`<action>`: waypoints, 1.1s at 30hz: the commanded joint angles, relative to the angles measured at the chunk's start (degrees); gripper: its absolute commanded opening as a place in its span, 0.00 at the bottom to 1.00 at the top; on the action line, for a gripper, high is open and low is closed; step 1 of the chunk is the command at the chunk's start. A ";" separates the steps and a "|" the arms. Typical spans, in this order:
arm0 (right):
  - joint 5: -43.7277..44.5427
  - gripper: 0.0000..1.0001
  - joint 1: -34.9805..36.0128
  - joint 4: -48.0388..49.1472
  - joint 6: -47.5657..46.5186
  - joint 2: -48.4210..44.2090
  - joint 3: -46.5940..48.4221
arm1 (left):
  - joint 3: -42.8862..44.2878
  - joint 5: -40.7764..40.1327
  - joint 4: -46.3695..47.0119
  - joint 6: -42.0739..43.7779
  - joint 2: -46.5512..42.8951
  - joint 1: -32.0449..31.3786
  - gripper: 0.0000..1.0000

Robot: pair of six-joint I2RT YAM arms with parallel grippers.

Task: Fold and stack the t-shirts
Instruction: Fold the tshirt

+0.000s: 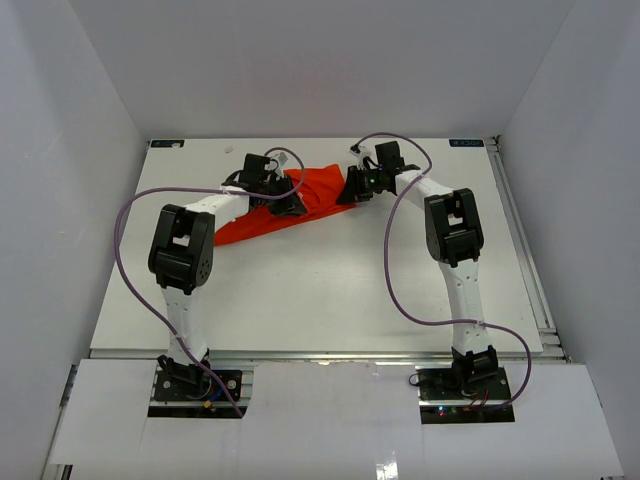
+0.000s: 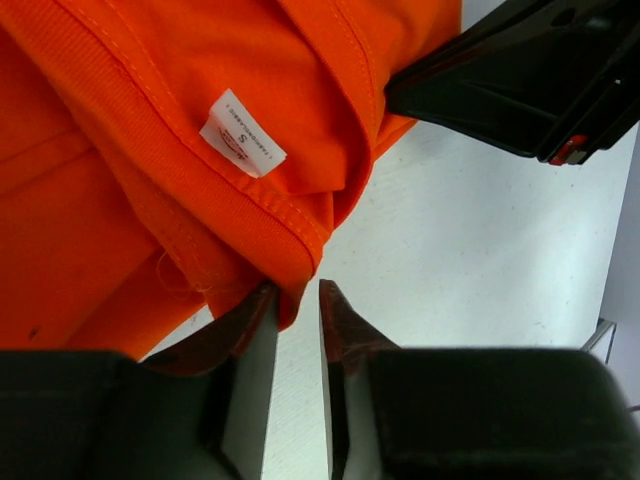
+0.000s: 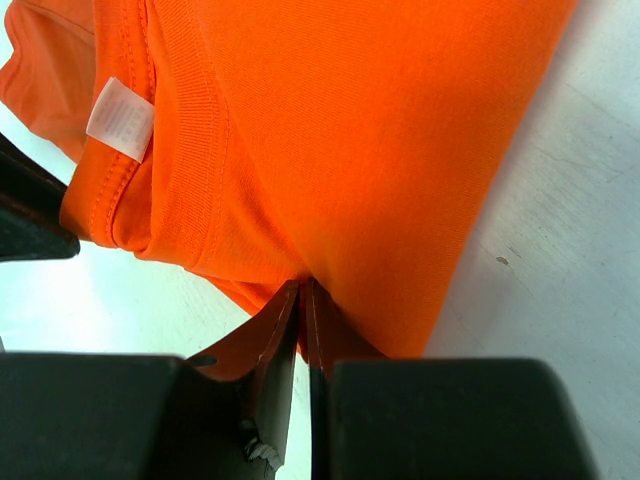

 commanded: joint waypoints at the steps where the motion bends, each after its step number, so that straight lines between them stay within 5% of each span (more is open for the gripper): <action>1: 4.34 0.14 0.26 -3.04 -1.86 -0.19 -1.02 | 2.31 -2.34 -1.33 1.11 -0.38 -0.23 0.32; 13: 4.69 0.14 0.17 -3.22 -2.03 -0.19 -1.02 | 1.96 -8.23 -2.74 1.99 -0.81 0.56 0.14; 33: 5.31 0.14 0.26 -3.57 -2.39 -0.36 -1.63 | -2.61 -12.11 -4.58 3.05 -1.17 3.28 0.10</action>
